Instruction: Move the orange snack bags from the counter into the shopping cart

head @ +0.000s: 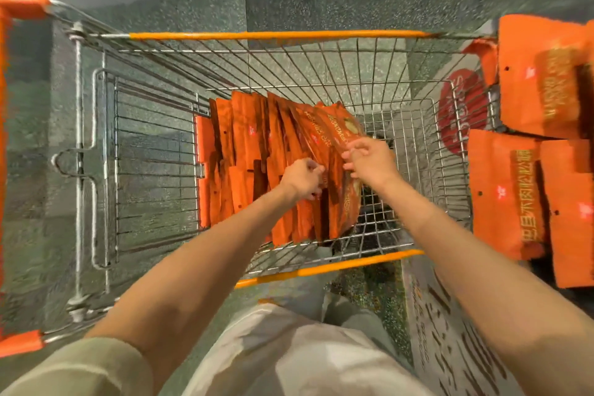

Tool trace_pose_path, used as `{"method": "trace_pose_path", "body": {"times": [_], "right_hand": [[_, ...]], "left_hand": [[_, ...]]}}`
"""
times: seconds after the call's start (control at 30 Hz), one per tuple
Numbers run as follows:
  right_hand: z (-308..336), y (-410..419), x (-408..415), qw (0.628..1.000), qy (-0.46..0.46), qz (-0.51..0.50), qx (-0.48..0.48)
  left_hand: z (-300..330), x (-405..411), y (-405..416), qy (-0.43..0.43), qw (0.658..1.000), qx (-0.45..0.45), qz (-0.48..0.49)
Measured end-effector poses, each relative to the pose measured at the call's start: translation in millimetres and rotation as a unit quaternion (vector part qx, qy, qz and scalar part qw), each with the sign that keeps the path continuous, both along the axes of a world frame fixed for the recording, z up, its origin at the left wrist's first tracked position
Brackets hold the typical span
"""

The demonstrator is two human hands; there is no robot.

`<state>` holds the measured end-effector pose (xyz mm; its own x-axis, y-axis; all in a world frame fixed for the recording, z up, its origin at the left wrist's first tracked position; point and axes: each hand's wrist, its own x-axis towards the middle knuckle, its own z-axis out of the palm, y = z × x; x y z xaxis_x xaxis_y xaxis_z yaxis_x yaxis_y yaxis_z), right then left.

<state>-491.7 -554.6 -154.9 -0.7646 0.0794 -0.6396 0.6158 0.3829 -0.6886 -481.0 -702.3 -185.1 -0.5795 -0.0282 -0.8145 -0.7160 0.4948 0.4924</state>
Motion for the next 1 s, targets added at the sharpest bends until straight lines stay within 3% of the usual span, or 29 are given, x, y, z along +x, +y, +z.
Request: {"method": "trace_pose_path", "body": {"times": [0.4,0.67,1.0], "right_hand": [[109,40,108,0.995,0.100,-0.027,-0.010],[177,72,207,0.980,0.197,-0.015,0.037],[226,140,295,0.959,0.259,-0.088,0.078]], "left_hand": [[106,40,21,0.173,0.983,0.044,-0.041],[181,111,46,0.252,0.961,0.057,-0.100],[231,165,129,0.304,0.932,0.107,-0.167]]}}
